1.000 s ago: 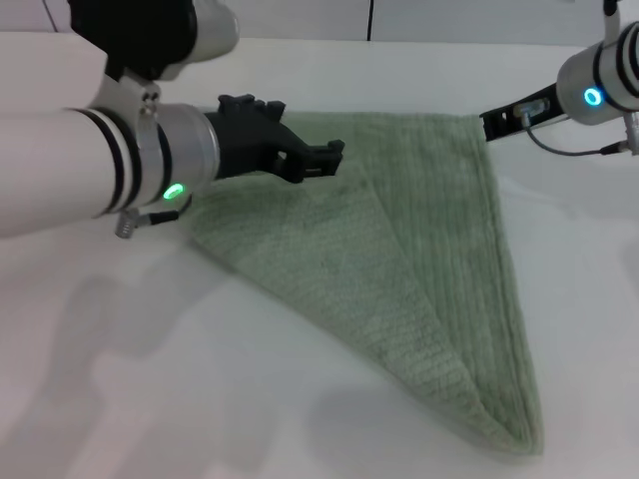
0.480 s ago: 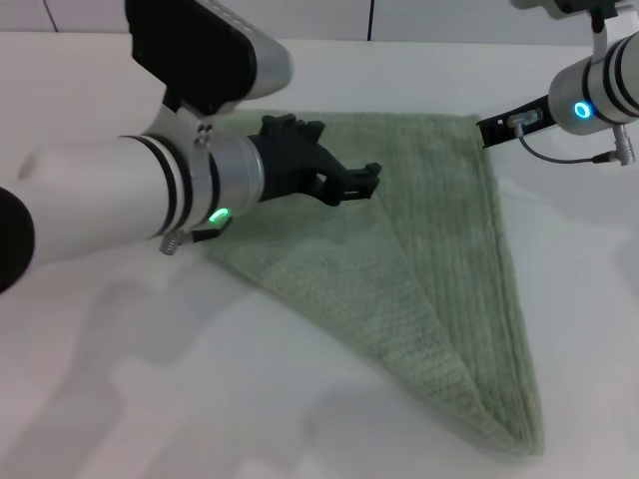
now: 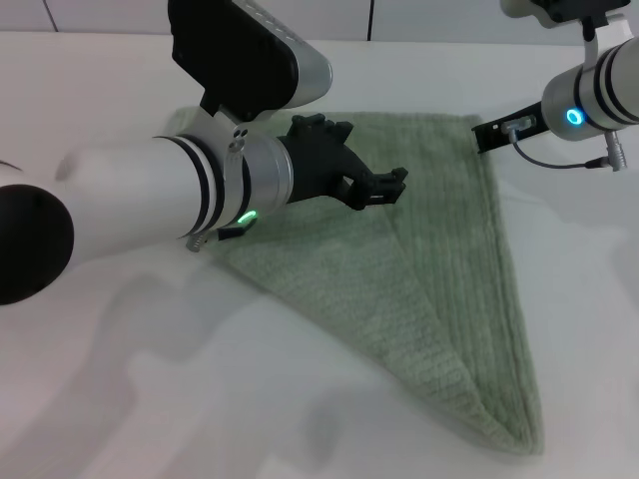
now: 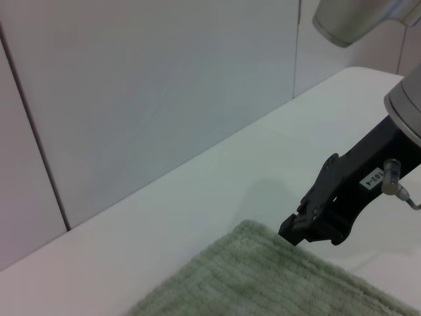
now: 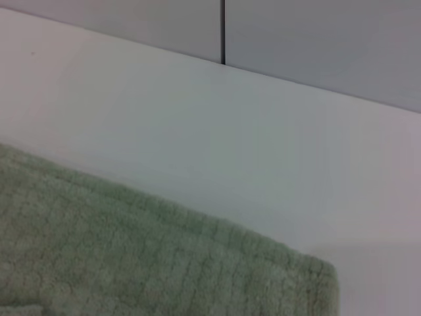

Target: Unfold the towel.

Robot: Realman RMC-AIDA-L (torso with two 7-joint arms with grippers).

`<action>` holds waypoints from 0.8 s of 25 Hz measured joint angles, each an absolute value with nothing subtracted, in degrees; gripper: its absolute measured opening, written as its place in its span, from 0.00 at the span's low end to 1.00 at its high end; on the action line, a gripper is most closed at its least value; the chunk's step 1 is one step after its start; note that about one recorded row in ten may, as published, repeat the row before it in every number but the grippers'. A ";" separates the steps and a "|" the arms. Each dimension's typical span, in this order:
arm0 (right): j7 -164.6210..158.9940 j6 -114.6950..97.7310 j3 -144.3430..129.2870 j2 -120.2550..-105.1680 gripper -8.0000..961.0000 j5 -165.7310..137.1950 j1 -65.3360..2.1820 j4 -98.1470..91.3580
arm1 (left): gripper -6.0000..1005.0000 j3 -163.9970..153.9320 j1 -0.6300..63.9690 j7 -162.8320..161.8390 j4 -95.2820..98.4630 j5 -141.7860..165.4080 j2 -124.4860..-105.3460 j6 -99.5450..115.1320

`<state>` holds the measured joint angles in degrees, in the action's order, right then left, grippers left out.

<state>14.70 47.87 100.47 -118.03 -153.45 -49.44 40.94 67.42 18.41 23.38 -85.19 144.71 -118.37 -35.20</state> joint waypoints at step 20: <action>14.82 44.86 100.27 -118.13 0.01 -153.36 -50.47 37.34 | 0.82 66.33 20.23 25.42 -84.41 144.57 -118.48 -35.19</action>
<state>14.82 44.86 100.26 -118.13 -153.36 -50.47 37.34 66.33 20.23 25.42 -84.41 144.57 -118.48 -35.19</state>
